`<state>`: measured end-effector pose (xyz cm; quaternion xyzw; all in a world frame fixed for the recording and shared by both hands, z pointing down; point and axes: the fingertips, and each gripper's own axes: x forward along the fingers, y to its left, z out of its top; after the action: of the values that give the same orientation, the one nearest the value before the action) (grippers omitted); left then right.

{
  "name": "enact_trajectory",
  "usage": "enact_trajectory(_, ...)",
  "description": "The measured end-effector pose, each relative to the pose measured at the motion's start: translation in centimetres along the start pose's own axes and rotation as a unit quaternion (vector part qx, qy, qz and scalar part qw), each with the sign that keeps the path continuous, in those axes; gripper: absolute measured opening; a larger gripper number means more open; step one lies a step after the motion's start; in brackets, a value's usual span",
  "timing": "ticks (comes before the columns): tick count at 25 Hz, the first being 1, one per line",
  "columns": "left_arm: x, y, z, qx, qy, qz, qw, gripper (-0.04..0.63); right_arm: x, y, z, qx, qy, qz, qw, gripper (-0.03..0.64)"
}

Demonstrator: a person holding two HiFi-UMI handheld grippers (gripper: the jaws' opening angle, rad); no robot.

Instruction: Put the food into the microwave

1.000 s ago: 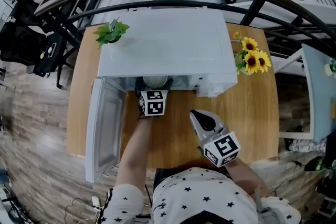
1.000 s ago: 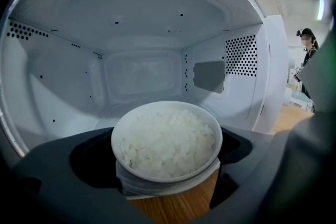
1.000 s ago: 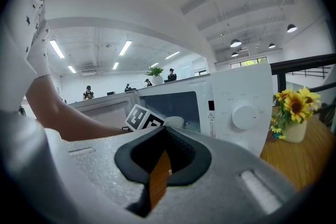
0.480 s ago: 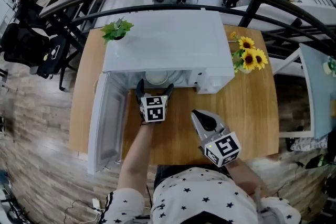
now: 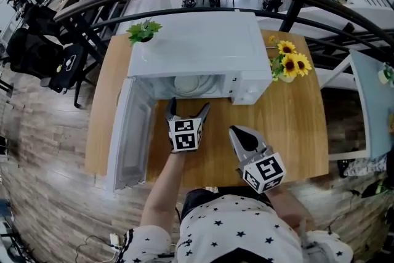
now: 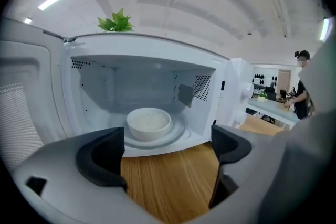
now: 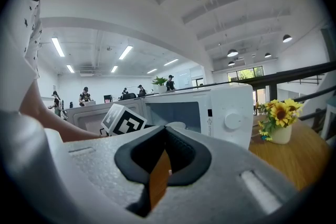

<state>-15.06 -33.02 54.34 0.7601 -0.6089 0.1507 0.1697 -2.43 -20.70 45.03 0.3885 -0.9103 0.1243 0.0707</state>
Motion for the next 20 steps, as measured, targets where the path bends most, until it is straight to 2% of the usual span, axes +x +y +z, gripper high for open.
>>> enact_trajectory(6,-3.4,-1.1,0.1,-0.003,-0.018,0.008,0.9998,0.504,-1.9,1.4,0.1,-0.004,-0.009,-0.001,1.0,0.005)
enact_trajectory(8,-4.6,-1.4,-0.1,-0.005,-0.021,0.011,0.9997,0.453,-2.6,1.9,0.0,-0.005,-0.011,-0.001,1.0,0.005)
enact_trajectory(11,-6.2,-1.8,-0.4,-0.005,-0.026,0.015,0.9996,0.411,-3.3,2.4,-0.1,-0.006,-0.015,-0.003,1.0,0.005)
enact_trajectory(16,-9.3,-2.4,-0.5,-0.014,-0.047,0.028,0.9984,0.27,-4.5,2.8,-0.4,-0.007,-0.021,-0.01,1.0,0.005)
enact_trajectory(20,-11.7,-2.7,-0.8,-0.024,-0.051,0.039,0.9976,0.208,-5.3,3.1,-0.6,-0.007,-0.025,-0.013,1.0,0.005)
